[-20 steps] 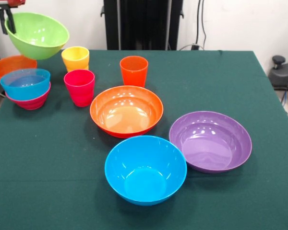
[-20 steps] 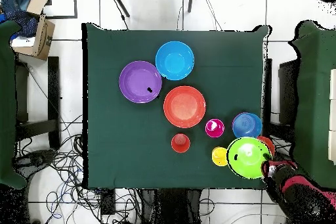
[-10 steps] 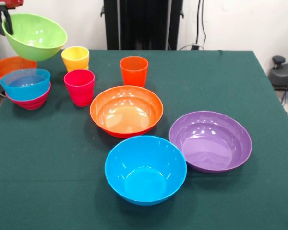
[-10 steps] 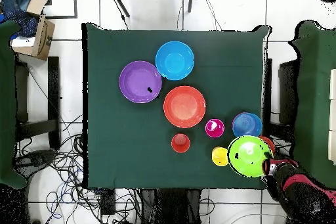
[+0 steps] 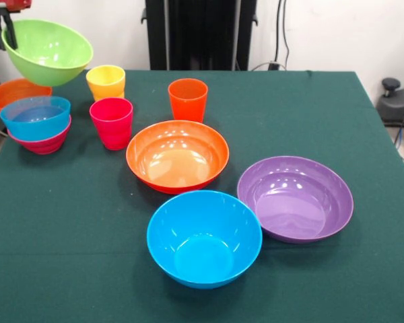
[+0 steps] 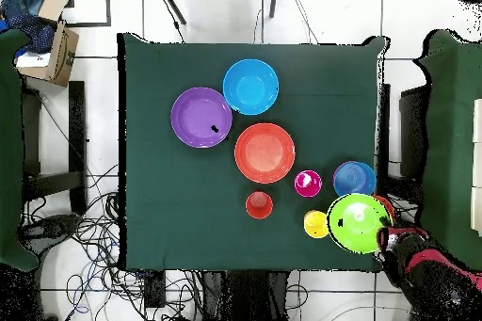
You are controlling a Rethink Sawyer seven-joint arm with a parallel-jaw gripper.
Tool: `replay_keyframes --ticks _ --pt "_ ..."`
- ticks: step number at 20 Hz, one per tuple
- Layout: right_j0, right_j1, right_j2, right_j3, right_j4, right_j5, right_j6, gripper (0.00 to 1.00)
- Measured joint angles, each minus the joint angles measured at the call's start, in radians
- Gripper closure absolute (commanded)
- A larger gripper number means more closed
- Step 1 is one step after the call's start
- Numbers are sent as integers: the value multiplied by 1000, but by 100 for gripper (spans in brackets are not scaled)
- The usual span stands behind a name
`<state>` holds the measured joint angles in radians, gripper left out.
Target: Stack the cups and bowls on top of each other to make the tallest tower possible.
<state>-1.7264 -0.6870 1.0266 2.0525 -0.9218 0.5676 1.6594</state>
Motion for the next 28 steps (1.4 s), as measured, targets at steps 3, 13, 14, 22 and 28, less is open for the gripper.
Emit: replay_keyframes --ticks 3,13,14,22,28 --pt "8 0 0 -15 12 1 0 100" --pt "65 2 -17 -87 38 12 0 100" --pt "72 5 -19 -97 38 12 0 100" --pt "109 33 -35 -144 38 12 0 100" --pt "126 43 -45 -162 38 12 0 100"
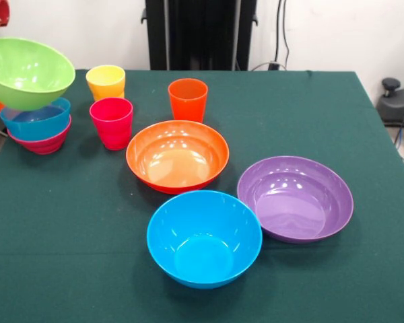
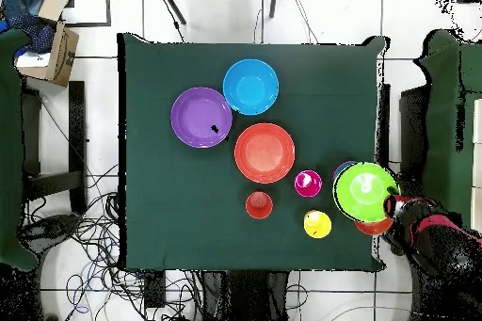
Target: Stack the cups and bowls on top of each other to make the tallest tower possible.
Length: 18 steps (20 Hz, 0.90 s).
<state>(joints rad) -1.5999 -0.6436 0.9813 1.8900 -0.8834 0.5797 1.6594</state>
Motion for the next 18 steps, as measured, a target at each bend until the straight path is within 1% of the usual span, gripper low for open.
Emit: replay_keyframes --ticks 9,18 --pt "5 0 -8 -2 -1 0 0 100" --pt "15 3 -41 -4 -6 0 0 100"
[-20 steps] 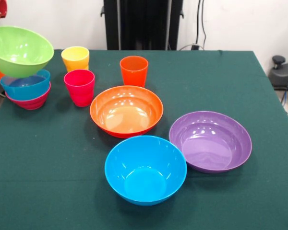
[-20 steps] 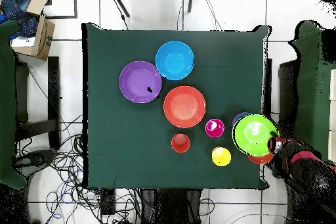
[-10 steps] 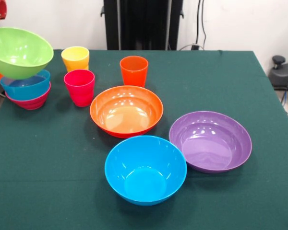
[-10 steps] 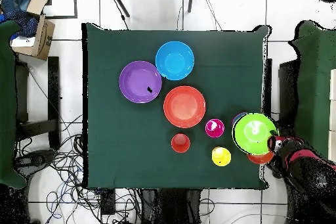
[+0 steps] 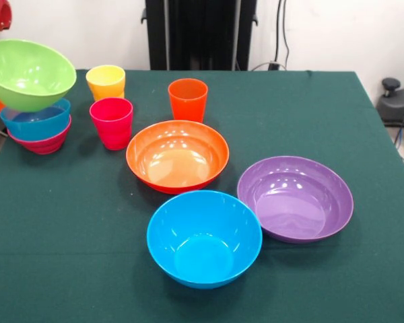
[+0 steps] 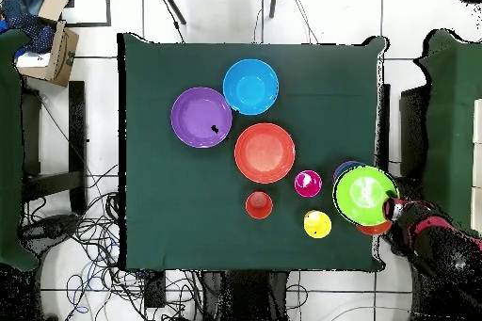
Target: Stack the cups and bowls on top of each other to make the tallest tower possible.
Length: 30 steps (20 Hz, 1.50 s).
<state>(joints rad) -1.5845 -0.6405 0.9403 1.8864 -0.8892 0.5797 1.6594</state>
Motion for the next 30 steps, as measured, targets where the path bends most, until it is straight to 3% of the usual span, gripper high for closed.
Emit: replay_keyframes --ticks 17,18,30 --pt "66 40 -40 -3 -9 -11 0 100" --pt "68 40 -42 -3 -10 -13 0 0" --pt "67 40 -49 -3 -10 -14 0 0"
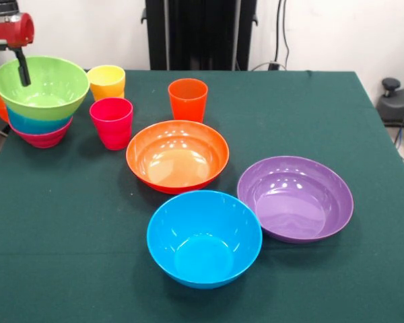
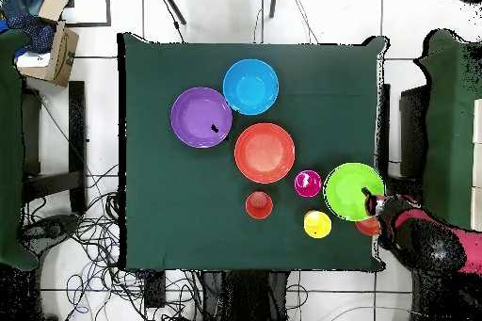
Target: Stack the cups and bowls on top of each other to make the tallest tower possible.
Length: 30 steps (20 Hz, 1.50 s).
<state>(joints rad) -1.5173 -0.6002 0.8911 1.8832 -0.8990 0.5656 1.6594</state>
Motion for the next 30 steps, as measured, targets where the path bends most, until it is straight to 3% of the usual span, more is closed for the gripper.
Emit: replay_keyframes --ticks 12,20,30 --pt "-7 -12 1 4 21 0 0 0" --pt "-71 -145 53 76 177 25 0 0" --pt "-44 -231 54 103 203 28 0 0"
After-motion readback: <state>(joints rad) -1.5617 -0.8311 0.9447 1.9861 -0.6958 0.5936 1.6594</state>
